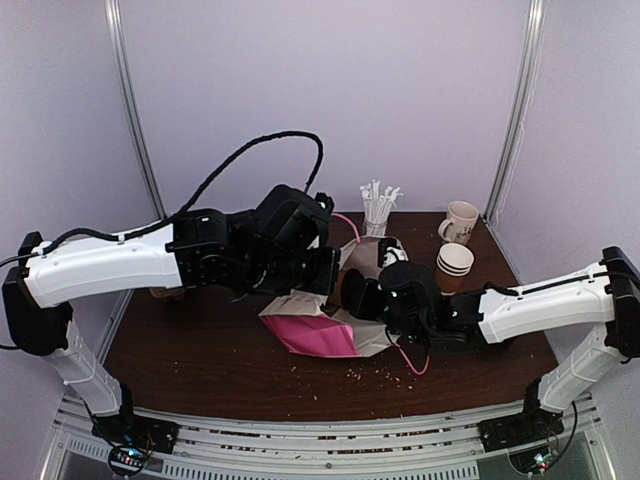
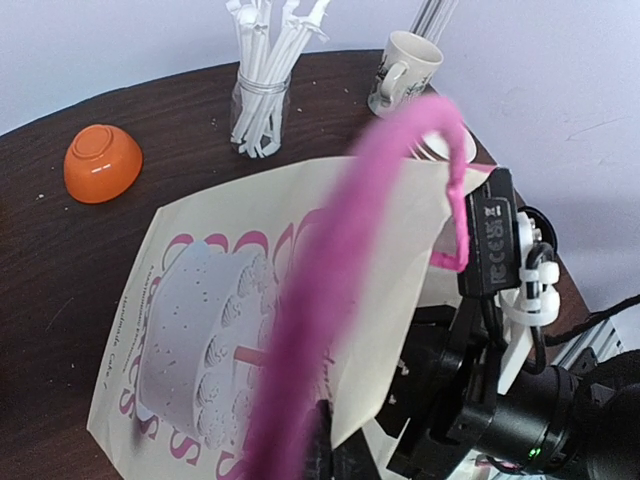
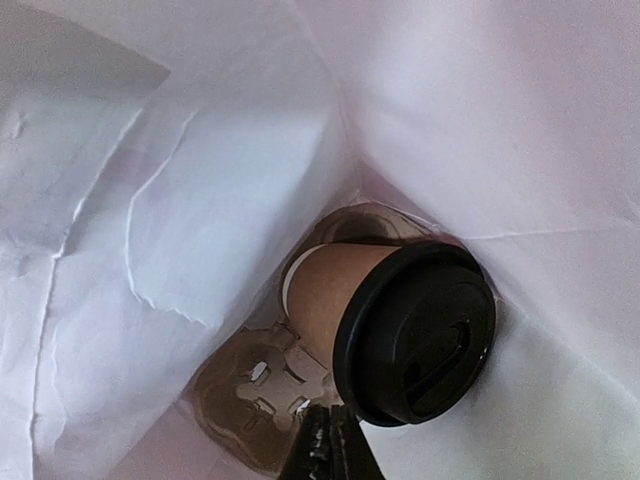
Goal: Pack the takeout coffee
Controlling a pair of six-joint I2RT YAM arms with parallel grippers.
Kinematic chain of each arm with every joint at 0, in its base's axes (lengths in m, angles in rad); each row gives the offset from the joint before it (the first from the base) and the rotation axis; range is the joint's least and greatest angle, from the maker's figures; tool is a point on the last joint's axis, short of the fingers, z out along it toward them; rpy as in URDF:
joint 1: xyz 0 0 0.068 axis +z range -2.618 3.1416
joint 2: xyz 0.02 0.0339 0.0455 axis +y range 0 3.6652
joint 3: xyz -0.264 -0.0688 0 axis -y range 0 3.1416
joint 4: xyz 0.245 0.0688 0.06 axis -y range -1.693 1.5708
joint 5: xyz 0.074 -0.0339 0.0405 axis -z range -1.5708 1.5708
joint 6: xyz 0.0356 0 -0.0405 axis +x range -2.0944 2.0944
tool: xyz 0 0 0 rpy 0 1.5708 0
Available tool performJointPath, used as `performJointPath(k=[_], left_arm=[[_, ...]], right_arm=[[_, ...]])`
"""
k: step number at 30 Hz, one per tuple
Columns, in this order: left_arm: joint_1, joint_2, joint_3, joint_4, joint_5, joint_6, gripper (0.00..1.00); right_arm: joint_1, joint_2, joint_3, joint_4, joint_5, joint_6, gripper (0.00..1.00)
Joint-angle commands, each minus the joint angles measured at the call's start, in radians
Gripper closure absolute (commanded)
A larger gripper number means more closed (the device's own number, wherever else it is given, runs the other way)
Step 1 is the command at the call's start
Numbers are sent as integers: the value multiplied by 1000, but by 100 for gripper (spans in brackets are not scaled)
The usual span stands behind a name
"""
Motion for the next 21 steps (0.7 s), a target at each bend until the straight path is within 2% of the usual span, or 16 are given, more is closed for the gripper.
performJointPath(k=[1,5,8,11,16,21], left_arm=[[9,-37,-24,-5,-19,-23,100],[9,-37,-24,-2,-8,-21,100],[9,-36,-19,10,7,-9,100],[9,-33,-14,27,26,7,100],[9,-18,3,36,56,29,100],[9,-17,5,60,82,50,100]], right_arm=[[-9,-26,-18,-10,28,-1,95],[-27,-2,-12,19,-23,34,68],[-34,31,8,41,-54,52,55],[-38,62,26,67,-63,74,50],[-45,110,73,88,-47,89,50],[-60,160,102,113,-32,109,45]])
